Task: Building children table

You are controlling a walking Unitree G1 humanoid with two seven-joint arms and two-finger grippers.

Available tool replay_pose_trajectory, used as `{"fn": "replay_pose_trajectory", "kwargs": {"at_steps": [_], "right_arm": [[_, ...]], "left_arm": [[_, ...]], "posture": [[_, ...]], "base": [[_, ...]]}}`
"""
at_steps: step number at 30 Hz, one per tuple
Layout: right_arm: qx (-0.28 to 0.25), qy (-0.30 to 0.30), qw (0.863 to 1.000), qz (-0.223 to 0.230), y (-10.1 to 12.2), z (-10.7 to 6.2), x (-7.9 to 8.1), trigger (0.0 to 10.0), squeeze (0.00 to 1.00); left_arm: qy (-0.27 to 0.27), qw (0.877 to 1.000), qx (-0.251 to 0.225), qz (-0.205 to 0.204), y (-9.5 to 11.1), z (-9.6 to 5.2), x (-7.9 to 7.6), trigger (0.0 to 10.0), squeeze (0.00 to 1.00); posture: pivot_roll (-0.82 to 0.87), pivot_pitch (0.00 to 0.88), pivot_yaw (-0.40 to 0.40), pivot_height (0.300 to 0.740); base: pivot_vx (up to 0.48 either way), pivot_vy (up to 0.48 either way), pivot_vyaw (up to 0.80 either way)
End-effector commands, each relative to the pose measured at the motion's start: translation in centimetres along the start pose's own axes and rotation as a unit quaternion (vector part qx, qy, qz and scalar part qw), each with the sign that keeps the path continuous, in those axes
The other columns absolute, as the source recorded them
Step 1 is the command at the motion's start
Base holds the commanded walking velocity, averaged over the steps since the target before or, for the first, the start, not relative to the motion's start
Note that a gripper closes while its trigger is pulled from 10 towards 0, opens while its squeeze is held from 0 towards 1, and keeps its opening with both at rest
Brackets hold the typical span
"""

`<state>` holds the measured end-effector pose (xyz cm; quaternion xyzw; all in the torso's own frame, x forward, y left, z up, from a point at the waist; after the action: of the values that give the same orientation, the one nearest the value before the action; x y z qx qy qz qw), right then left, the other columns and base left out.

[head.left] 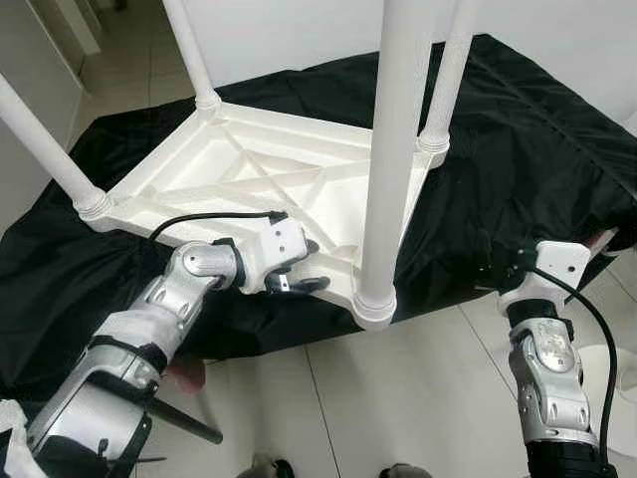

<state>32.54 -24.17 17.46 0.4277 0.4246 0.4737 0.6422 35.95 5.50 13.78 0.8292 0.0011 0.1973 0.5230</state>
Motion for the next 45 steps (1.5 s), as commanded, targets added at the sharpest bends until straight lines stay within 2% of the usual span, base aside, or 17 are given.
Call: {"fn": "replay_pose_trajectory", "kwargs": {"at_steps": [1,8,14,17,18,20,22,28,33,36,40,45], "right_arm": [[0.005,0.003,1.0,0.0,-0.1,-0.3,0.4,10.0,0.0],[0.005,0.003,1.0,-0.003,-0.1,-0.4,0.4,10.0,0.0],[0.007,-0.001,1.0,-0.007,-0.2,-0.5,0.0,10.0,0.0],[0.007,-0.001,1.0,-0.007,-0.2,-0.5,0.0,10.0,0.0],[0.008,-0.001,1.0,-0.006,-0.3,-0.5,0.2,10.0,0.0],[0.009,-0.001,1.0,-0.006,-0.3,-0.5,0.2,10.0,0.0],[0.01,0.001,1.0,-0.005,-0.4,-0.4,0.3,10.0,0.0],[0.011,0.004,1.0,-0.005,-0.4,-0.3,0.4,10.0,0.0],[0.013,0.009,1.0,-0.006,-0.5,-0.1,0.6,10.0,0.0],[0.013,0.01,1.0,-0.006,-0.5,-0.1,0.6,10.0,0.0],[0.013,0.013,1.0,-0.005,-0.6,0.1,0.8,10.0,0.0],[0.013,0.016,1.0,-0.005,-0.6,0.2,0.9,10.0,0.0]], "left_arm": [[-0.041,0.995,0.082,-0.043,-4.5,-0.4,-2.0,10.0,0.0],[-0.062,0.993,0.076,-0.061,-5.0,-0.4,-2.7,10.0,0.0],[-0.084,0.992,0.031,-0.089,-4.4,-1.8,-3.1,10.0,0.0],[-0.087,0.992,0.028,-0.091,-4.4,-1.9,-3.2,10.0,0.0],[-0.096,0.989,0.002,-0.109,-3.8,-2.4,-3.4,10.0,0.0],[-0.099,0.989,-0.005,-0.113,-3.7,-2.6,-3.4,10.0,0.0],[-0.127,0.983,-0.033,-0.128,-2.9,-3.4,-4.3,10.0,0.0],[-0.143,0.978,-0.065,-0.139,-1.6,-4.3,-4.6,10.0,0.0],[-0.151,0.974,-0.107,-0.128,0.9,-5.6,-4.9,10.0,0.0],[-0.15,0.974,-0.108,-0.128,1.0,-5.7,-4.8,10.0,0.0],[-0.071,0.988,-0.125,-0.057,3.0,-5.7,-3.8,10.0,0.0],[-0.057,0.99,-0.119,-0.044,3.1,-5.7,-3.7,10.0,0.0]], "posture": [[-0.14,0.168,0.157,0.74],[-0.14,0.166,0.157,0.74],[-0.14,0.173,0.157,0.74],[-0.14,0.173,0.157,0.74],[-0.14,0.173,0.154,0.74],[-0.14,0.173,0.154,0.74],[-0.14,0.174,0.144,0.74],[-0.13,0.173,0.135,0.74],[-0.13,0.17,0.122,0.74],[-0.13,0.17,0.122,0.74],[-0.13,0.167,0.115,0.74],[-0.12,0.161,0.103,0.74]], "base": [[0.0,0.0,0.0],[0.0,0.0,0.0],[0.0,0.0,0.0],[0.0,0.0,0.0],[0.0,0.0,0.0],[0.0,0.0,0.0],[0.0,0.0,0.0],[0.0,0.0,0.0],[0.0,0.0,0.0],[0.0,0.0,0.0],[0.0,0.0,0.0],[0.0,0.0,0.0]]}}
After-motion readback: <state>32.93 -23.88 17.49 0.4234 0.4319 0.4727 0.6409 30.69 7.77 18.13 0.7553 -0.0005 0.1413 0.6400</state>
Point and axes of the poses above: a point about 5 cm out from each wrist's last joint towards the gripper, its own z axis pointing out of the wrist towards the gripper, its own y axis along the axis of the wrist's last joint, x = y × z, the point moved 5 cm from there along z, pointing out of the wrist towards the gripper, and after that the axes turned 5 degrees about -z, right-handed, at the moved point
